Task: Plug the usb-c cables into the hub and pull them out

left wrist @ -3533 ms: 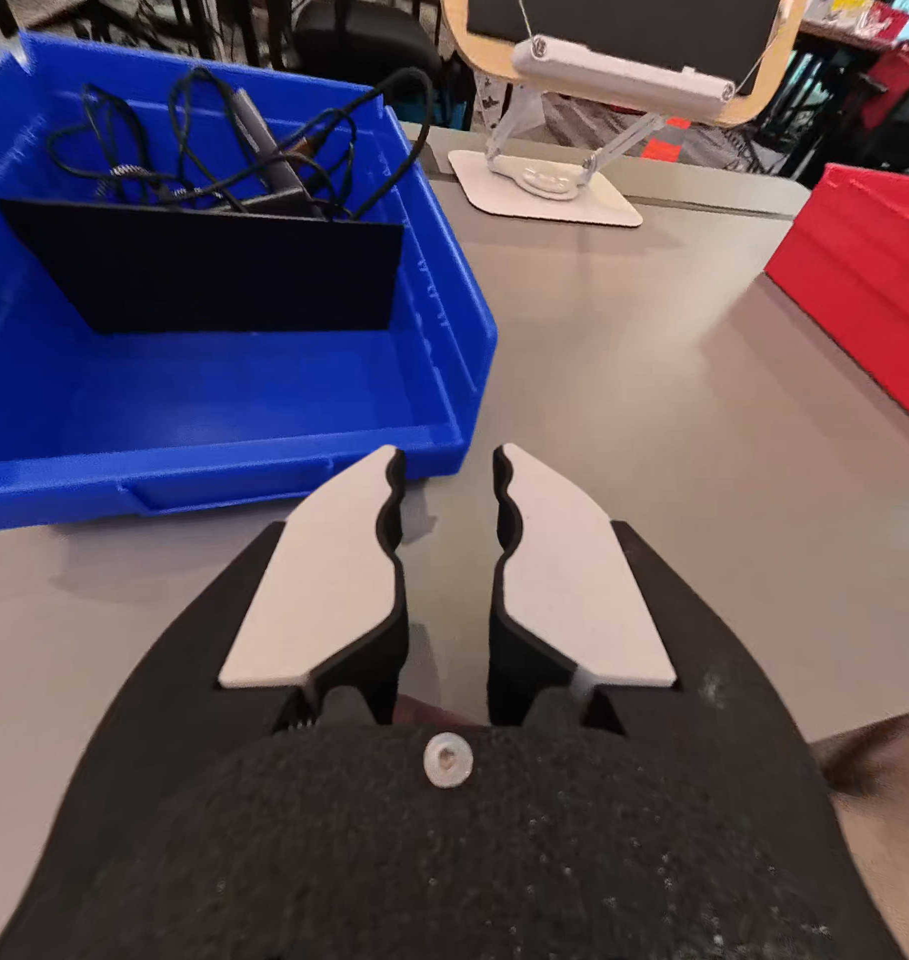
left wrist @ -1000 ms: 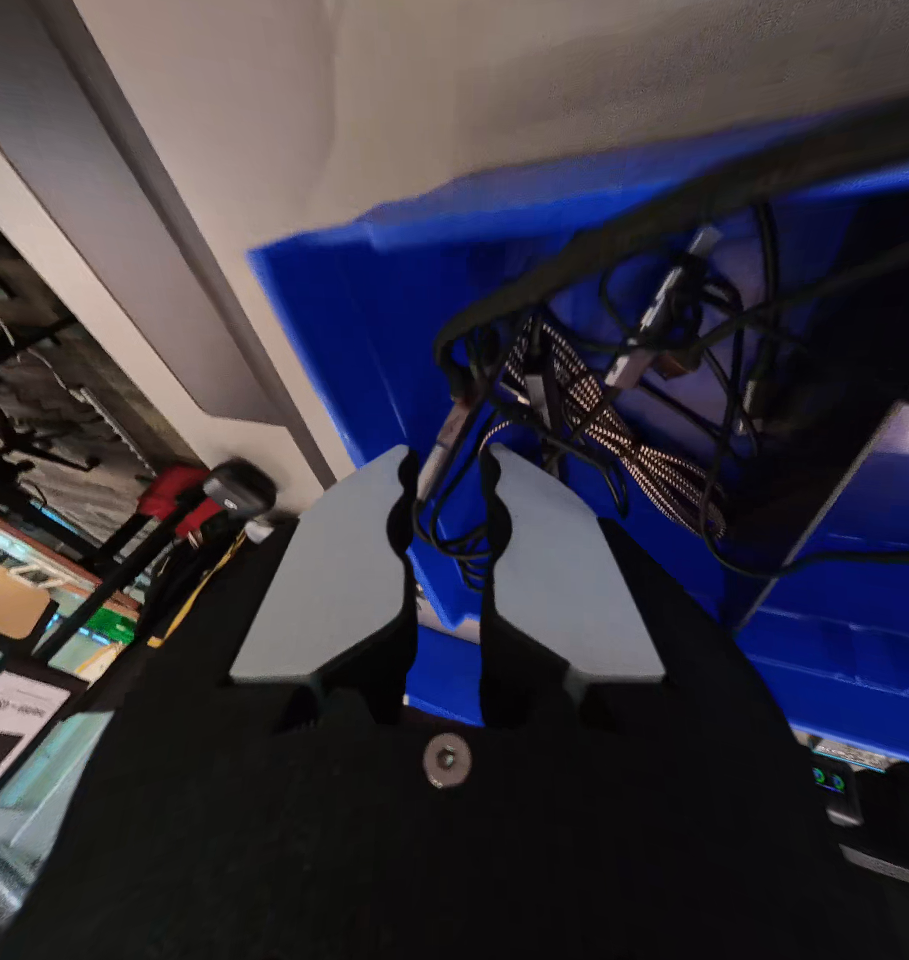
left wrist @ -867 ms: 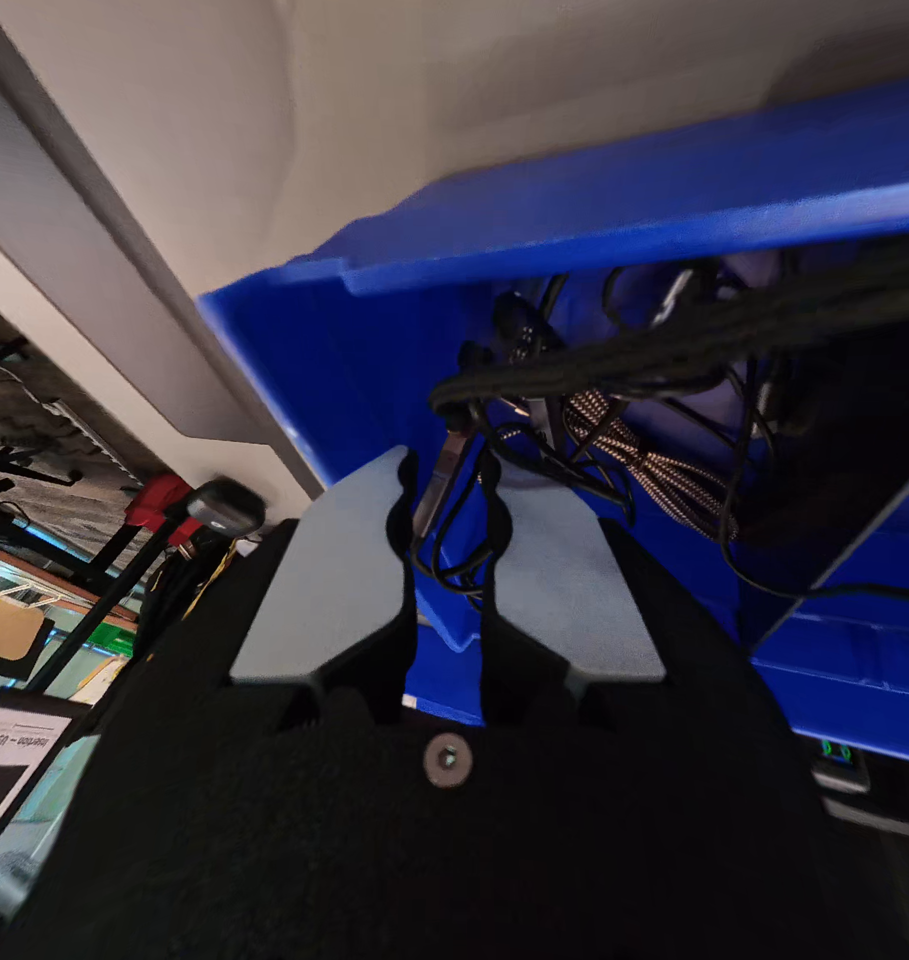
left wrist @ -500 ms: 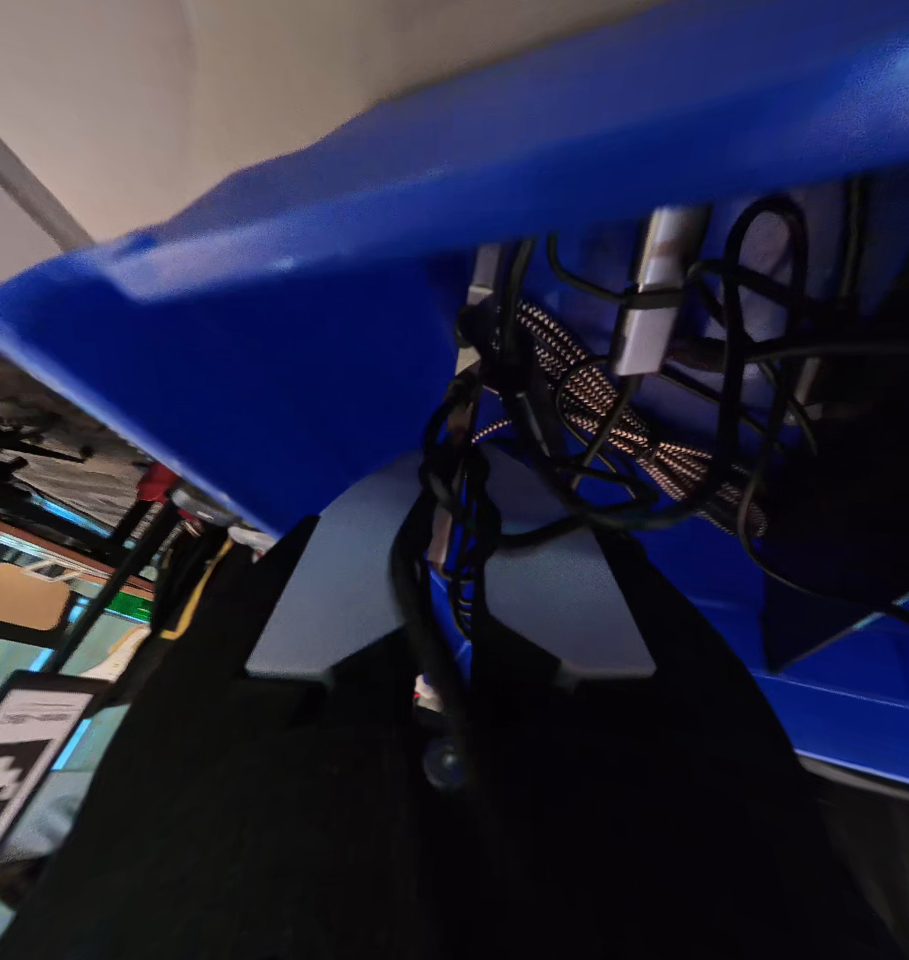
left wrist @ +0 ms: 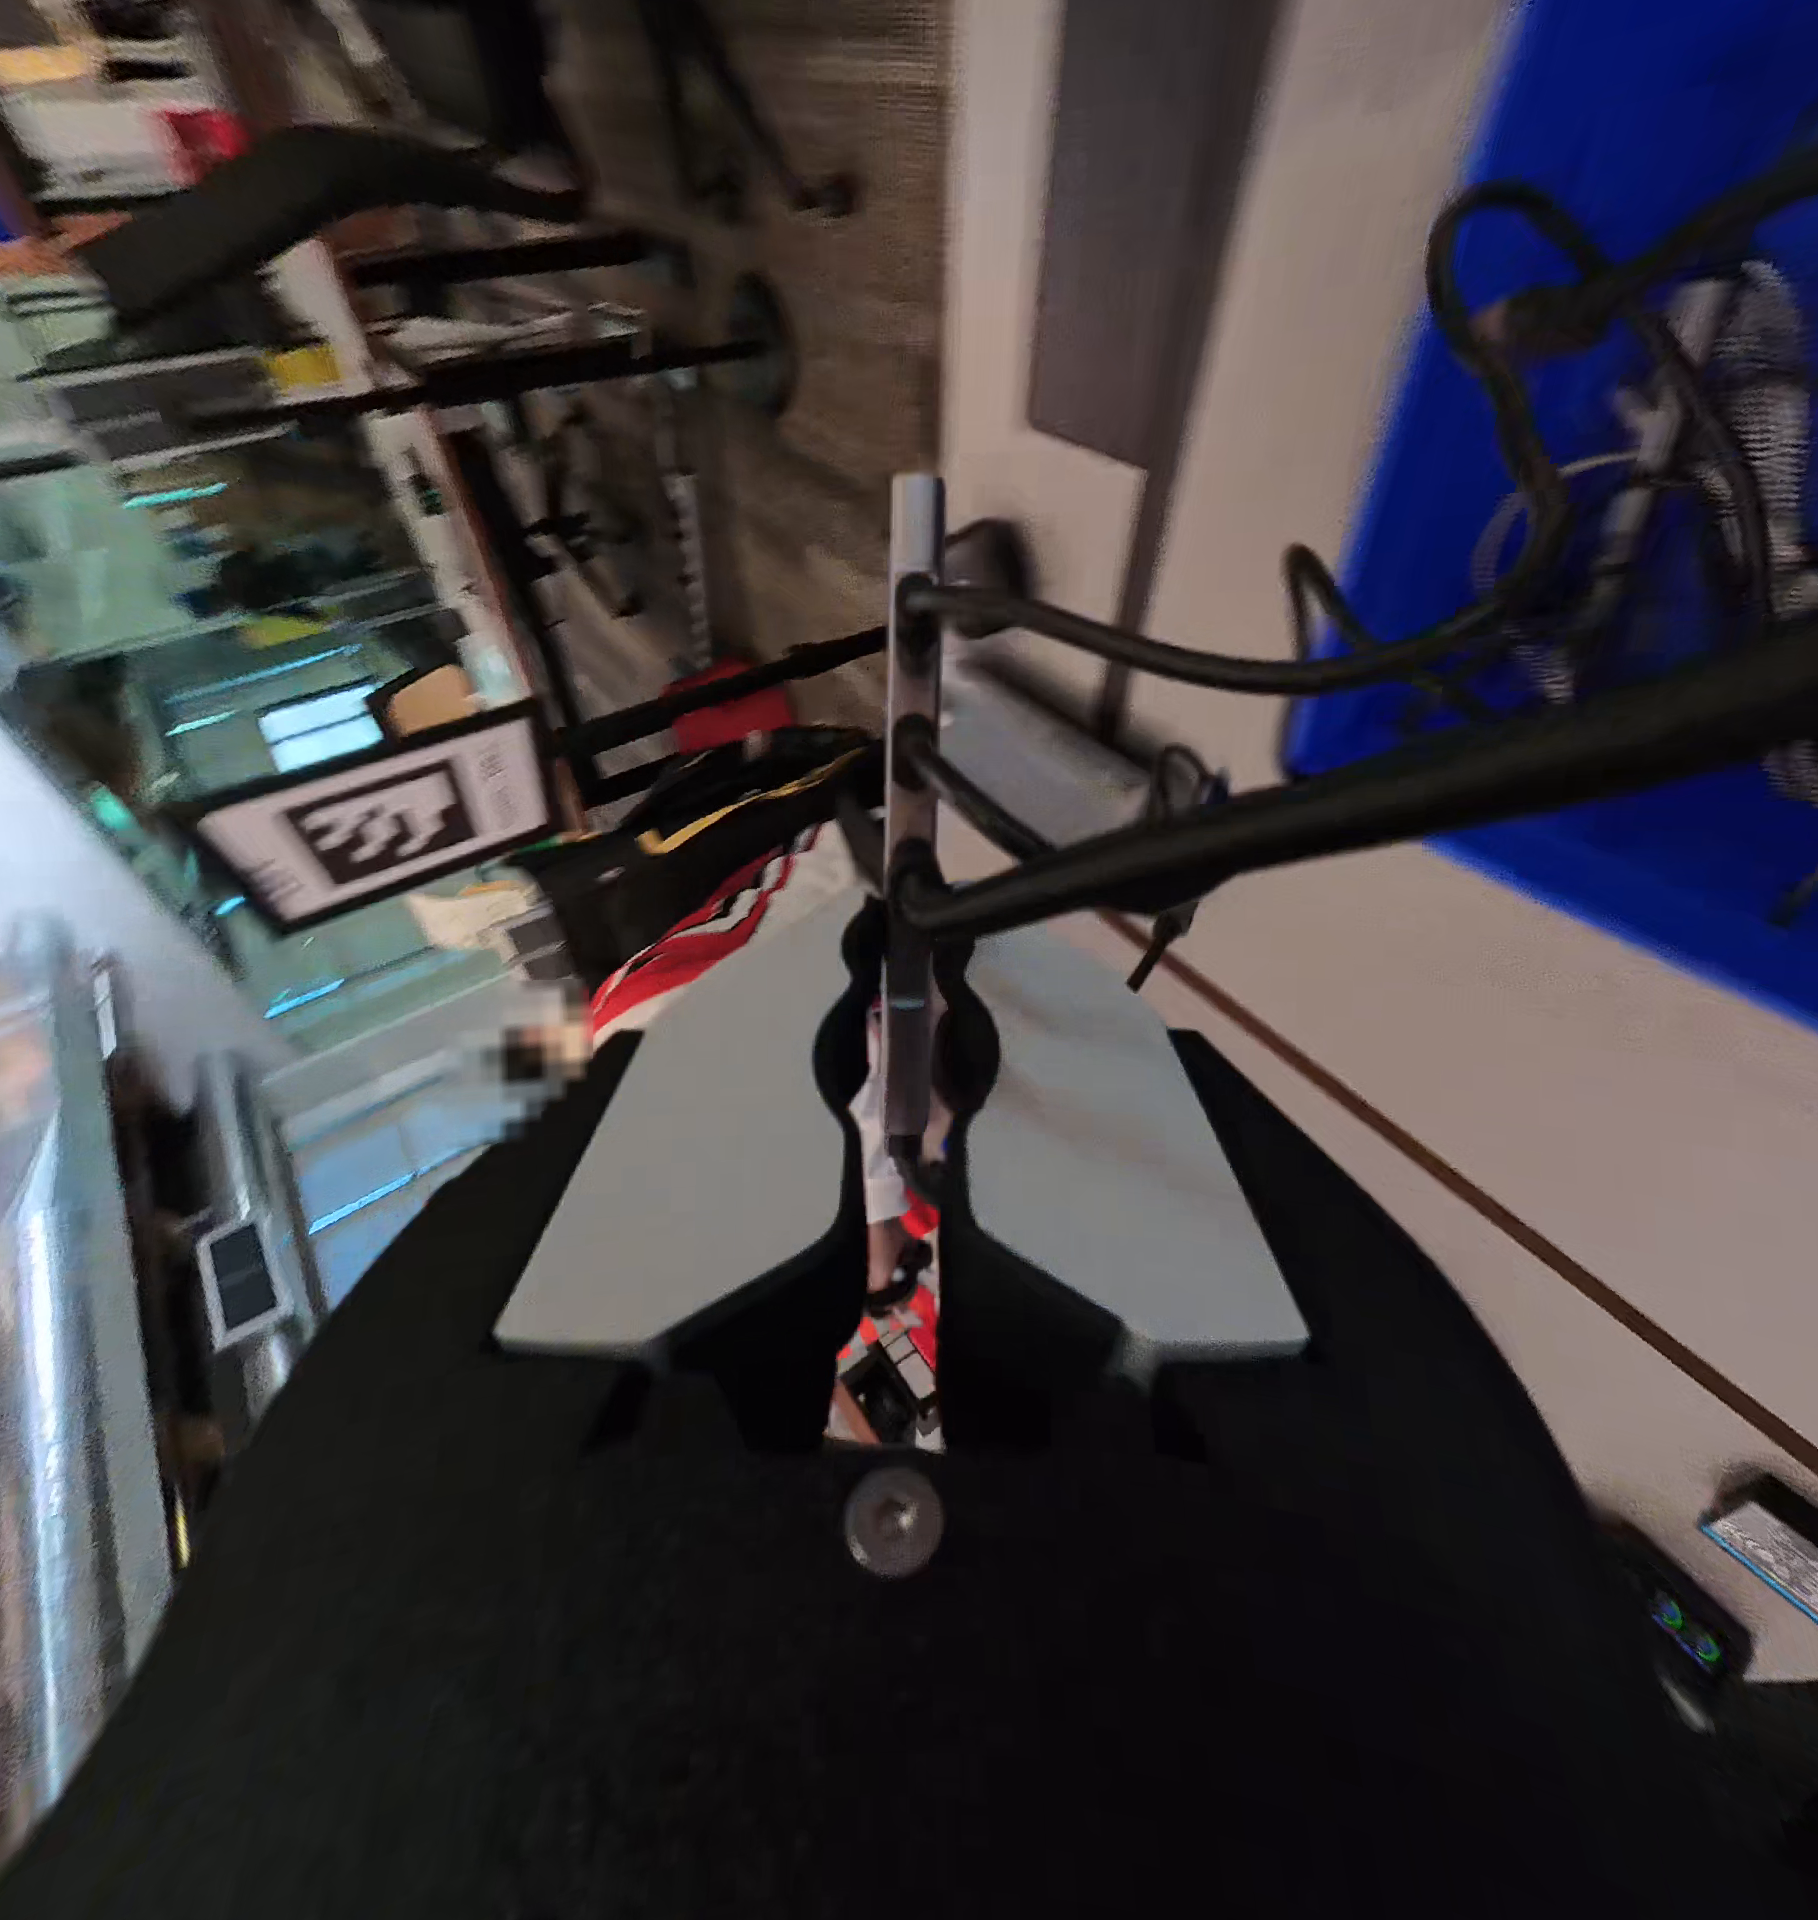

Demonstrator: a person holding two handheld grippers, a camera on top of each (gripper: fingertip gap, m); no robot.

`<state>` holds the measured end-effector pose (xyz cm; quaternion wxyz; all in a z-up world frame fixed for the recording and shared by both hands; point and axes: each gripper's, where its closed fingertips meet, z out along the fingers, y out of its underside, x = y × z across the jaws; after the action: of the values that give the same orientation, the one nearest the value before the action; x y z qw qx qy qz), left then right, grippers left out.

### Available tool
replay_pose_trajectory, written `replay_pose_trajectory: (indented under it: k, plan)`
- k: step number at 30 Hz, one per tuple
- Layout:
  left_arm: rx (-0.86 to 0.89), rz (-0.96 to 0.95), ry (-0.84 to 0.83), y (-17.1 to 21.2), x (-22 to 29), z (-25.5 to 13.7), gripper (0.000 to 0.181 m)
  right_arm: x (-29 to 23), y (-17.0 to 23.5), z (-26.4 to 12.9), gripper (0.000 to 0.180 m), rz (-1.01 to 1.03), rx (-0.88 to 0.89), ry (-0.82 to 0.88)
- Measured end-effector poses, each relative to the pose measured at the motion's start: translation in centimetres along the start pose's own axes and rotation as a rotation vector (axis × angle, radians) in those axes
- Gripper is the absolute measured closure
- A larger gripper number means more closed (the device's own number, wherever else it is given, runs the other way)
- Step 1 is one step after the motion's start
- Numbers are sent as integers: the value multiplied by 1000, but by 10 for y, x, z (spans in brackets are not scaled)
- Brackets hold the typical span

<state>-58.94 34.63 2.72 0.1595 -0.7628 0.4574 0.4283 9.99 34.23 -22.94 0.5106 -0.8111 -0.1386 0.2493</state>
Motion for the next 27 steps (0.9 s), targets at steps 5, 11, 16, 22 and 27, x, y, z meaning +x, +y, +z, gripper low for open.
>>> replay_pose_trajectory:
  k: [5, 11, 16, 22, 27]
  plan:
    - [34, -143, -258, 20, -96, -102, 172, -5, 0, 2, 160, -30, 3, 4]
    - [125, -254, -515, 8, -179, -235, 172, -12, 1, 4, 160, -85, -3, 9]
    - [179, -286, -655, -16, -228, -326, 172, -11, 0, 3, 160, -72, 2, 8]
    - [280, -304, -644, -65, -251, -388, 172, -8, -1, 3, 160, -31, 3, -6]
    - [328, -214, -541, -137, -205, -357, 172, -10, -1, 3, 160, -40, 3, -10]
